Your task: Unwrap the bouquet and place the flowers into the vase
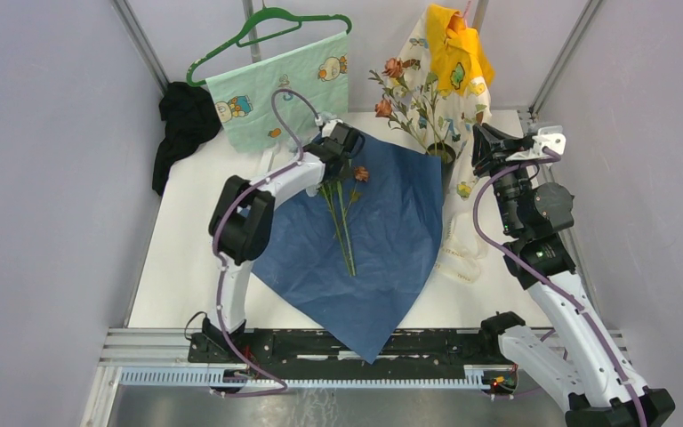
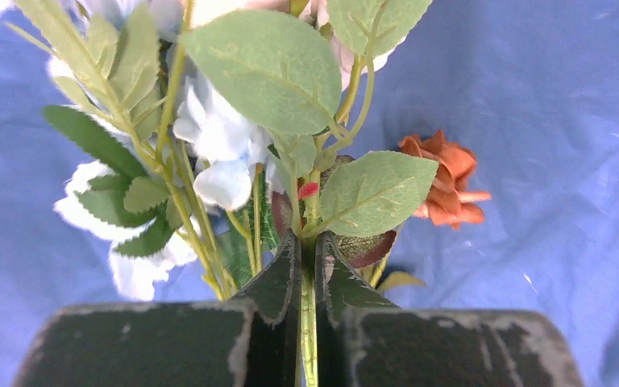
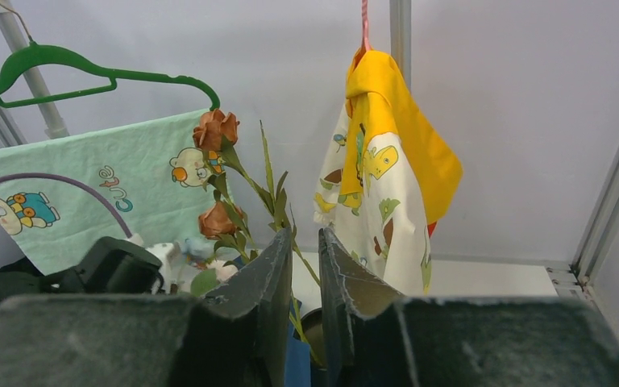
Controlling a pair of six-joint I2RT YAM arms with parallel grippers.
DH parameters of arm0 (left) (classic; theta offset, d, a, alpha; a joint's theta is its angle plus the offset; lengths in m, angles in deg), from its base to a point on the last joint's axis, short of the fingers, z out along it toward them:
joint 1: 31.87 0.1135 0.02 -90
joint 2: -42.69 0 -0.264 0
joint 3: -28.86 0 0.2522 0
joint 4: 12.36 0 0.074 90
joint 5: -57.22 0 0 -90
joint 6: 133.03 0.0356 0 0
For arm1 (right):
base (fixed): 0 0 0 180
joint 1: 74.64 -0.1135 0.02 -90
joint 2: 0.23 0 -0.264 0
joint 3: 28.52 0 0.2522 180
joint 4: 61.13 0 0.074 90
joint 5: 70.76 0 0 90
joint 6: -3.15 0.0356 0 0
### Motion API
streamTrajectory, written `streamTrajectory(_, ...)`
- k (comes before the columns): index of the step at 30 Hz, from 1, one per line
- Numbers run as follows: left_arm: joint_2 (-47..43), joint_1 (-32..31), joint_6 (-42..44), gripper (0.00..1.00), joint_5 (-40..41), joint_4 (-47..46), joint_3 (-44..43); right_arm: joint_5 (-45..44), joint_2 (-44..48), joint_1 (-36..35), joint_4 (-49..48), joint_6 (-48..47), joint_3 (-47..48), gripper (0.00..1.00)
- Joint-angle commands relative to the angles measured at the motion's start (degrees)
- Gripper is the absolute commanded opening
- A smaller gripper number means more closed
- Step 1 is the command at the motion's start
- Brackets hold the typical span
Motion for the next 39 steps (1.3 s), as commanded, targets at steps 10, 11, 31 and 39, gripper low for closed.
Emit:
streamTrajectory(10,-31.6,-1.7,6.3,0.02,2.6,-20.7,15.4,0.3,1.2,0.0,-3.5,0.9,-1.2,0.21)
streamTrajectory(11,-33.2,-1.8,7.3,0.02,1.3,-23.0,16.3,0.0,1.4,0.0,-3.8,0.9,-1.3,0.21)
streamTrajectory(31,-28.6,-9.0,30.5,0.02,-26.5,-63.5,4.1,-5.9,11.4,0.0,-9.7,0.8,-9.3,0.15)
streamTrajectory(39,-20.0,-10.4,29.2,0.02,-29.4,-73.1,-5.0,-7.6,14.4,0.0,-10.8,0.3,-11.6,0.14)
